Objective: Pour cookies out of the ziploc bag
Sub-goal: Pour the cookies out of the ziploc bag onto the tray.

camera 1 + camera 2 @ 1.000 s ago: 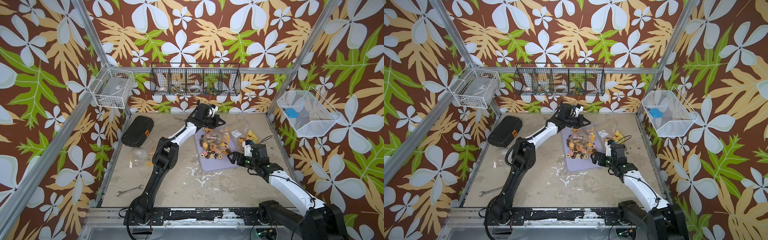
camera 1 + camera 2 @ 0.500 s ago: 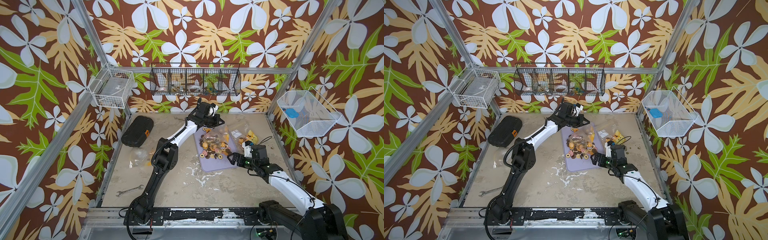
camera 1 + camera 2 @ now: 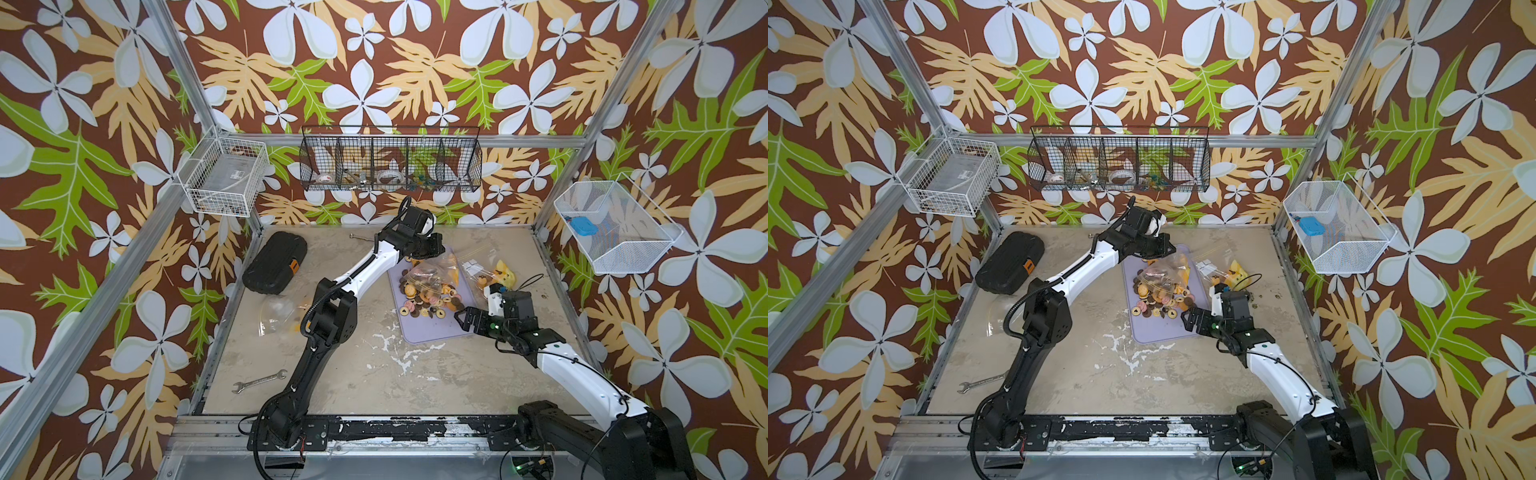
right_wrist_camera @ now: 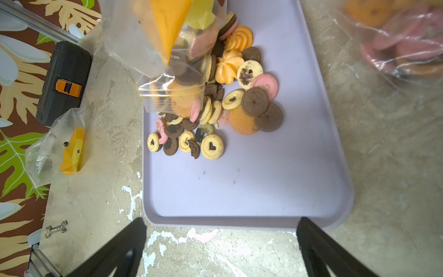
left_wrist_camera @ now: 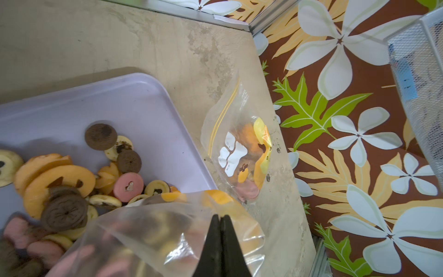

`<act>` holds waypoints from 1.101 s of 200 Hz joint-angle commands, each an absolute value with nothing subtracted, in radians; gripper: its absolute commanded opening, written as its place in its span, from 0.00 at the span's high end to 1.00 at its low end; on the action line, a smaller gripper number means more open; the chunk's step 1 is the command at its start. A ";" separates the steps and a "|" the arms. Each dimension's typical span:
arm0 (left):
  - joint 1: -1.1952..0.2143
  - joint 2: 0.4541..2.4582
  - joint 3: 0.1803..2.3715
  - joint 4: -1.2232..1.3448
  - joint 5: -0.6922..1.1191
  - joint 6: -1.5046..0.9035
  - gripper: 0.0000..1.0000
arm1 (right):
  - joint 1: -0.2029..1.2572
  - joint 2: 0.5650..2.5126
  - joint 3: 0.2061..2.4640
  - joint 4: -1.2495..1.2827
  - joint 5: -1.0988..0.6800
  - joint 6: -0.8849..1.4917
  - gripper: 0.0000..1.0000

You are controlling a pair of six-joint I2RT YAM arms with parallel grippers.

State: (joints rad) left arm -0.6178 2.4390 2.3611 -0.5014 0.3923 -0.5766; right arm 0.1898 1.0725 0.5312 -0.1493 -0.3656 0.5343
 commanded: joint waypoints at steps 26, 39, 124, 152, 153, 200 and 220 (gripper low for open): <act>-0.633 2.418 2.412 -0.532 0.373 -0.564 1.00 | 0.189 1.066 0.527 -0.130 -0.365 0.523 0.00; -0.638 2.406 2.416 -0.532 0.373 -0.569 1.00 | 0.189 1.065 0.527 -0.129 -0.367 0.525 0.00; -0.644 2.371 2.396 -0.531 0.374 -0.561 1.00 | 0.186 1.069 0.524 -0.123 -0.376 0.529 0.00; -0.644 2.374 2.363 -0.523 0.373 -0.556 1.00 | 0.186 1.063 0.523 -0.130 -0.371 0.526 0.00; -0.644 2.374 2.363 -0.523 0.373 -0.556 1.00 | 0.186 1.063 0.523 -0.130 -0.372 0.526 0.00; -0.644 2.353 2.390 -0.532 0.377 -0.557 1.00 | 0.184 1.057 0.524 -0.133 -0.373 0.524 0.00; -0.644 2.337 2.393 -0.532 0.383 -0.563 1.00 | 0.184 1.060 0.524 -0.133 -0.374 0.523 0.00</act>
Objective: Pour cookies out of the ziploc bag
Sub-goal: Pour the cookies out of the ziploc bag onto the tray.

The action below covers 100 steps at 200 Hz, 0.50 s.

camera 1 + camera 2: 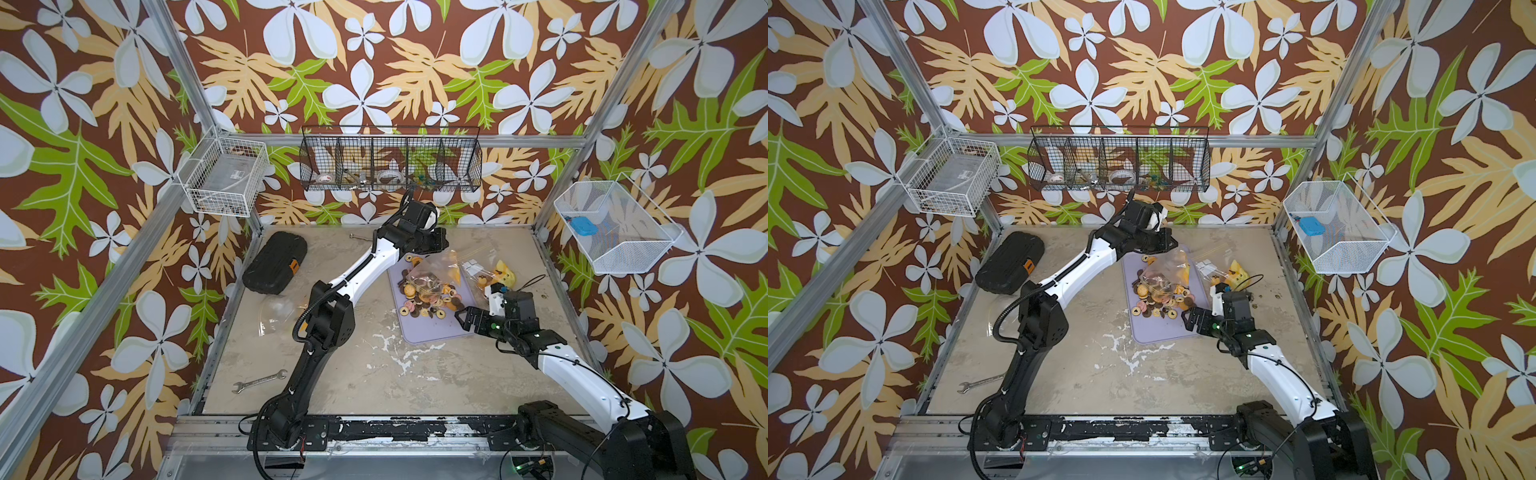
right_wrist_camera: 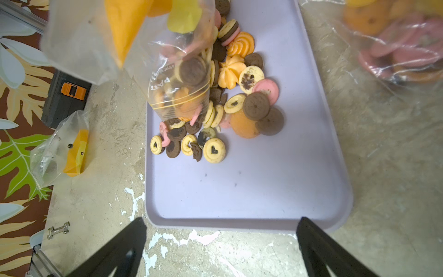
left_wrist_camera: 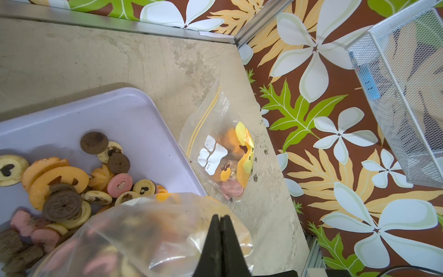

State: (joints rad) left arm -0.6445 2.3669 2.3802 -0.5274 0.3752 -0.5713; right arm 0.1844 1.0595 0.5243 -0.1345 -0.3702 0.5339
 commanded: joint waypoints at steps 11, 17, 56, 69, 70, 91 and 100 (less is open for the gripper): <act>-0.644 2.329 2.392 -0.532 0.390 -0.566 1.00 | 0.184 1.060 0.525 -0.132 -0.375 0.524 0.00; -0.643 2.325 2.391 -0.532 0.393 -0.566 1.00 | 0.184 1.060 0.523 -0.130 -0.376 0.523 0.00; -0.644 2.307 2.390 -0.533 0.390 -0.564 1.00 | 0.184 1.064 0.517 -0.119 -0.380 0.529 0.00; -0.643 2.318 2.389 -0.540 0.391 -0.562 1.00 | 0.184 1.066 0.516 -0.118 -0.380 0.529 0.00; -0.643 2.320 2.389 -0.540 0.392 -0.562 1.00 | 0.184 1.066 0.516 -0.118 -0.380 0.529 0.00; -0.644 2.333 2.353 -0.533 0.405 -0.563 1.00 | 0.184 1.066 0.516 -0.120 -0.378 0.525 0.00; -0.643 2.332 2.323 -0.521 0.404 -0.562 1.00 | 0.184 1.065 0.515 -0.120 -0.377 0.524 0.00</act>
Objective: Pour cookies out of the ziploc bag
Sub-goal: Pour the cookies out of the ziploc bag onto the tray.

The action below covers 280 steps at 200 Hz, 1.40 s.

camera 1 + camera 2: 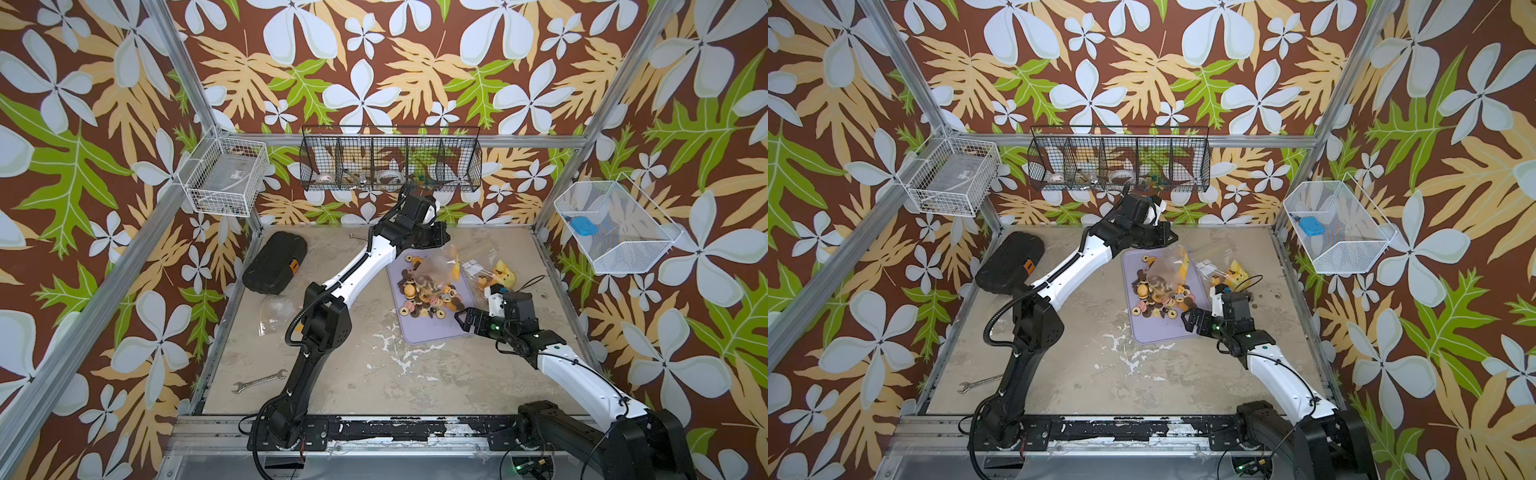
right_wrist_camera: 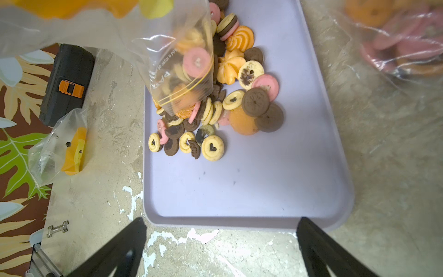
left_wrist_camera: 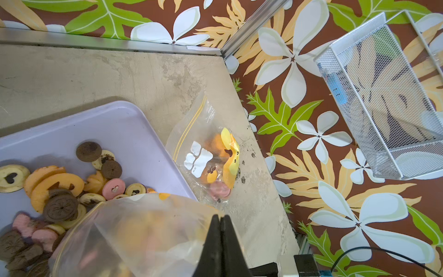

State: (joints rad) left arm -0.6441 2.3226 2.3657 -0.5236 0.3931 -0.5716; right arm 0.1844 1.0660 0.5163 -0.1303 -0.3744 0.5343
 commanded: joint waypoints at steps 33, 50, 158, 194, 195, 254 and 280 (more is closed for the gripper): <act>-0.643 2.314 2.249 -0.482 0.400 -0.560 1.00 | 0.183 1.062 0.508 -0.120 -0.376 0.522 0.00; -0.643 2.316 2.255 -0.483 0.402 -0.560 1.00 | 0.183 1.062 0.508 -0.120 -0.377 0.522 0.00; -0.641 2.222 2.093 -0.409 0.421 -0.569 1.00 | 0.178 1.062 0.499 -0.110 -0.381 0.528 0.00; -0.637 2.225 2.035 -0.387 0.421 -0.570 1.00 | 0.176 1.059 0.501 -0.115 -0.380 0.523 0.00; -0.638 2.225 2.035 -0.387 0.422 -0.569 1.00 | 0.176 1.058 0.501 -0.115 -0.380 0.523 0.00; -0.639 2.161 2.109 -0.439 0.409 -0.560 1.00 | 0.176 1.063 0.497 -0.106 -0.384 0.529 0.00; -0.638 2.137 2.102 -0.433 0.413 -0.567 1.00 | 0.178 1.063 0.491 -0.101 -0.385 0.531 0.00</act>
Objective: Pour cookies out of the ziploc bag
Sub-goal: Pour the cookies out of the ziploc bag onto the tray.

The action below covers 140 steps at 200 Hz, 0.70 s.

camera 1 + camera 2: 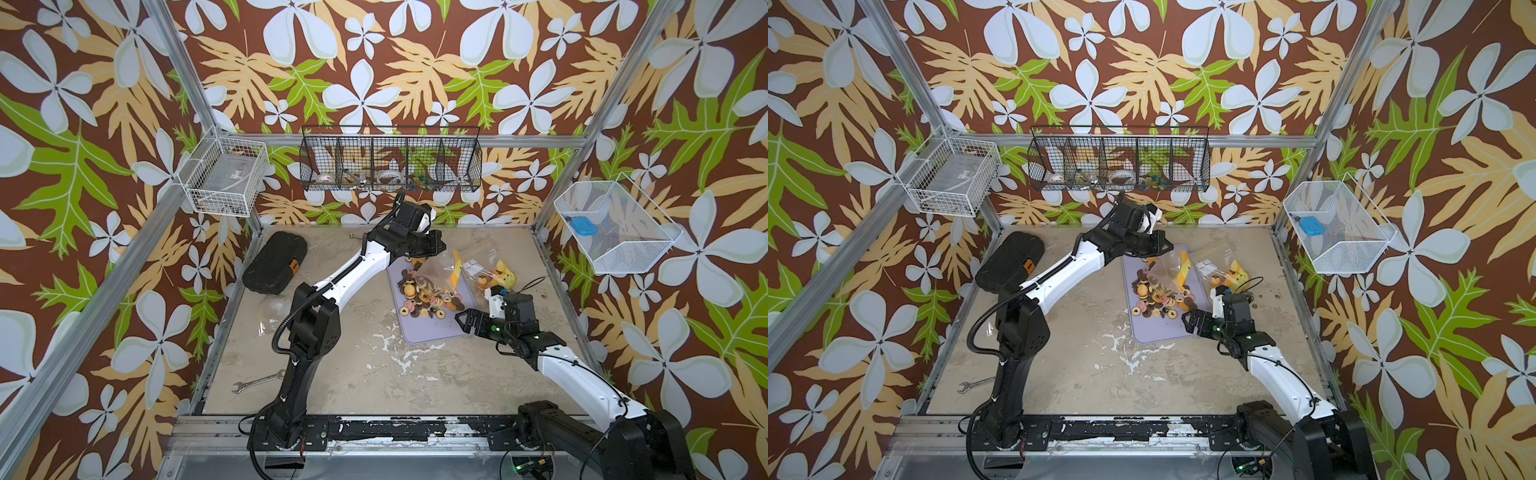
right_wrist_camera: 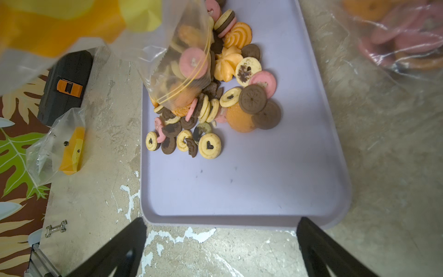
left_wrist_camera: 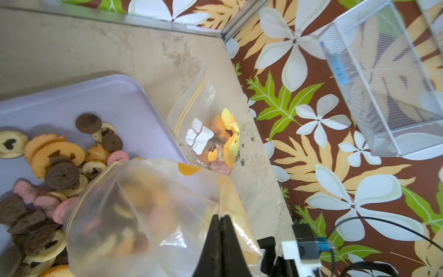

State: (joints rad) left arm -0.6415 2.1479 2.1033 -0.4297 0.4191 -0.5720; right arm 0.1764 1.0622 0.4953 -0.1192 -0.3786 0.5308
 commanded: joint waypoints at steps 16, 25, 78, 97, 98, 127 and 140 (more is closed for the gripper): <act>-0.639 2.139 2.093 -0.430 0.417 -0.566 1.00 | 0.176 1.064 0.492 -0.101 -0.385 0.532 0.00; -0.638 2.140 2.075 -0.421 0.419 -0.567 1.00 | 0.177 1.063 0.491 -0.101 -0.387 0.531 0.00; -0.635 2.129 1.910 -0.331 0.428 -0.588 1.00 | 0.176 1.062 0.492 -0.106 -0.383 0.528 0.00; -0.637 2.129 1.946 -0.352 0.426 -0.585 1.00 | 0.175 1.064 0.492 -0.106 -0.383 0.526 0.00; -0.637 2.127 1.949 -0.355 0.426 -0.583 1.00 | 0.175 1.064 0.492 -0.106 -0.383 0.526 0.00; -0.637 2.129 2.073 -0.431 0.415 -0.565 1.00 | 0.175 1.069 0.497 -0.101 -0.386 0.530 0.00; -0.637 2.122 2.100 -0.439 0.427 -0.572 1.00 | 0.175 1.074 0.502 -0.101 -0.387 0.530 0.00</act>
